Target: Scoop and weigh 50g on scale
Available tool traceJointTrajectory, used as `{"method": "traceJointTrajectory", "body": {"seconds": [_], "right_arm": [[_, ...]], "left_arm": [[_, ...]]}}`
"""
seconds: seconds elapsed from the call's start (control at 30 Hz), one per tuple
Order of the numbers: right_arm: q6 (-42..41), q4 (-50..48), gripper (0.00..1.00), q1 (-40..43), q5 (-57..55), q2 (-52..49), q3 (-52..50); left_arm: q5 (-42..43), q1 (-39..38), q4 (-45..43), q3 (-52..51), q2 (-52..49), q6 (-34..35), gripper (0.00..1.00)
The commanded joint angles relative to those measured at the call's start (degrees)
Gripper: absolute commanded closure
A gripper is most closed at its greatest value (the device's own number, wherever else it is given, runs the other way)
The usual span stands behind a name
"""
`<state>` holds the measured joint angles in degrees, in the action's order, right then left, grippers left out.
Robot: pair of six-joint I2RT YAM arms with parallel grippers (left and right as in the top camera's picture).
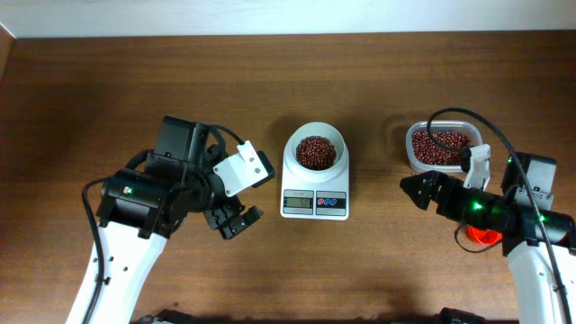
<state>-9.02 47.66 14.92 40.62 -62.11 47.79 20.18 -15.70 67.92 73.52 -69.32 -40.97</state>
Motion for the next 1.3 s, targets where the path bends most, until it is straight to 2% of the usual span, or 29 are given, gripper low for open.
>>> {"method": "traceJointTrajectory", "body": {"seconds": [0.0,0.23,0.5,0.6,1.0,1.27], "right_arm": [[0.0,-1.9,0.01,-0.3,1.2,1.2,0.5],[0.0,-8.8,0.01,-5.2,-1.7,6.6,0.5],[0.0,-10.6,0.01,-20.3,-21.2,20.9,0.1],[0.0,-10.6,0.01,-23.6,-25.6,26.4,-1.4],[0.0,-15.4,0.01,-23.9,-29.4,44.7,-17.1],[0.0,-25.9,0.01,-23.8,-30.3,53.7,-30.9]], "left_arm": [[0.8,0.3,-0.1,0.8,0.5,-0.7,0.01],[0.8,0.3,-0.1,0.8,0.5,-0.7,0.01],[0.8,0.3,-0.1,0.8,0.5,-0.7,0.01],[0.8,0.3,-0.1,0.8,0.5,-0.7,0.01],[0.8,0.3,-0.1,0.8,0.5,-0.7,0.01],[0.8,0.3,-0.1,0.8,0.5,-0.7,0.01]]}}
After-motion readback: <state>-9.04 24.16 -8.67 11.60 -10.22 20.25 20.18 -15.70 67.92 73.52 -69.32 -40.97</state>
